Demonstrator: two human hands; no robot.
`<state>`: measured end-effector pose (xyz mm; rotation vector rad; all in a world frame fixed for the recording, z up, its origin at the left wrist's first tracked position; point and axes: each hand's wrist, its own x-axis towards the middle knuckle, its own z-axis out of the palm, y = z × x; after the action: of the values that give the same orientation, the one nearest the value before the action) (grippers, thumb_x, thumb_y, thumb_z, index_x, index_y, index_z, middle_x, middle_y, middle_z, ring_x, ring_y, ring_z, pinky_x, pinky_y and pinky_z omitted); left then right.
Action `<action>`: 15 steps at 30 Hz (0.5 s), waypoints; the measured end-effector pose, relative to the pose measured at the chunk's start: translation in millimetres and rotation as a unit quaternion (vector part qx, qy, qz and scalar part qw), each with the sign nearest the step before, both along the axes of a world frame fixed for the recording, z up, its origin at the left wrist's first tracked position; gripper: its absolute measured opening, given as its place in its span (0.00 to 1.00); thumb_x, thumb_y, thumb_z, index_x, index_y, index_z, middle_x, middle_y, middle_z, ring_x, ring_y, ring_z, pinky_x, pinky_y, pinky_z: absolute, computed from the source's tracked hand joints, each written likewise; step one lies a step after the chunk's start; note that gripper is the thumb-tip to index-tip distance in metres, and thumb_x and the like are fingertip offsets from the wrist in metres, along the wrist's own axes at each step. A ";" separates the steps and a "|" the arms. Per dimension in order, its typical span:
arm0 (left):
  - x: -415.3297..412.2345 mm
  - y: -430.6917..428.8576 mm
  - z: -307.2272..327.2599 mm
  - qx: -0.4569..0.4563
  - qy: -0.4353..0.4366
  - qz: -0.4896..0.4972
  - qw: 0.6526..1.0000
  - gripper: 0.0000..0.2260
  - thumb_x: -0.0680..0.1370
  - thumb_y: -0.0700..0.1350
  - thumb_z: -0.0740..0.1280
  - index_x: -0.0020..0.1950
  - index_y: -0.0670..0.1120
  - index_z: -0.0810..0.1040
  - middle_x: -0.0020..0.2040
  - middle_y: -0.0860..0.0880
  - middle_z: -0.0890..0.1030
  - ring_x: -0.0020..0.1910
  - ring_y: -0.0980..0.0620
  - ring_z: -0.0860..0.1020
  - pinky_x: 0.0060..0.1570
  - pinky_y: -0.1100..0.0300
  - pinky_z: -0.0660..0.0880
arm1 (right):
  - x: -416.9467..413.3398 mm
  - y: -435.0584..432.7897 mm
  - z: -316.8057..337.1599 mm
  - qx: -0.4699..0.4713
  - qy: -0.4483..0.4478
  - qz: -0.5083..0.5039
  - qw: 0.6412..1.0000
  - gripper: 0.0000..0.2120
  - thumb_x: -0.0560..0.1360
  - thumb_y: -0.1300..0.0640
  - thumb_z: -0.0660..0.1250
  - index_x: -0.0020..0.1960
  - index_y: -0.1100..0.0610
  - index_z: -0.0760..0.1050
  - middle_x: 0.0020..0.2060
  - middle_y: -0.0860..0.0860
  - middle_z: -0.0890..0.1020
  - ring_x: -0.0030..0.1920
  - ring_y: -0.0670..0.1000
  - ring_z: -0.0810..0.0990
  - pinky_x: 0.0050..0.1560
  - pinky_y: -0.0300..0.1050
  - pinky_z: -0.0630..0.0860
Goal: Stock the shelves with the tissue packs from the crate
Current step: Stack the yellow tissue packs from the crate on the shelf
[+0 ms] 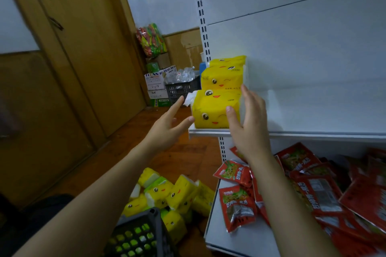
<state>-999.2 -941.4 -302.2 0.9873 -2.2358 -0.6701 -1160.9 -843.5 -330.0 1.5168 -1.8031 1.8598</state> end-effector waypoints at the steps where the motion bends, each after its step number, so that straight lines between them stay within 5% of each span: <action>1: 9.7 2.0 -4.1 -0.001 0.007 0.013 1.000 0.33 0.73 0.62 0.60 0.75 0.62 0.50 0.76 0.51 0.58 0.71 0.47 0.66 0.63 0.50 0.68 | 5.3 1.5 3.1 -0.011 0.002 0.005 1.000 0.29 0.76 0.46 0.55 0.74 0.54 0.57 0.71 0.56 0.62 0.72 0.52 0.61 0.65 0.39 0.59; 8: 125.9 11.1 -78.3 0.077 0.034 0.122 0.989 0.33 0.75 0.58 0.64 0.76 0.58 0.53 0.72 0.48 0.66 0.66 0.49 0.71 0.61 0.55 0.71 | 81.9 -3.5 8.9 0.003 0.060 0.137 0.989 0.28 0.76 0.48 0.59 0.73 0.54 0.59 0.69 0.54 0.65 0.68 0.52 0.67 0.64 0.46 0.66; 12: 200.7 29.2 -116.8 0.142 0.041 0.180 0.973 0.30 0.77 0.50 0.65 0.76 0.50 0.56 0.63 0.47 0.73 0.58 0.54 0.74 0.44 0.72 0.71 | 142.6 -14.8 -27.3 0.124 0.117 0.234 0.957 0.29 0.78 0.51 0.61 0.75 0.51 0.54 0.68 0.53 0.66 0.66 0.51 0.68 0.61 0.42 0.65; 15: 256.8 43.2 -138.9 0.159 0.029 0.223 0.961 0.26 0.79 0.52 0.62 0.75 0.49 0.59 0.59 0.47 0.75 0.59 0.51 0.75 0.49 0.63 0.71 | 188.4 -18.9 -66.4 0.206 0.160 0.300 0.918 0.30 0.77 0.52 0.62 0.75 0.51 0.53 0.67 0.54 0.66 0.65 0.53 0.69 0.62 0.44 0.65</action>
<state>-742.4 -898.2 -441.1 1.5465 -1.7903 -0.8482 -972.5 -862.5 -396.4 2.5908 -1.7648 1.3183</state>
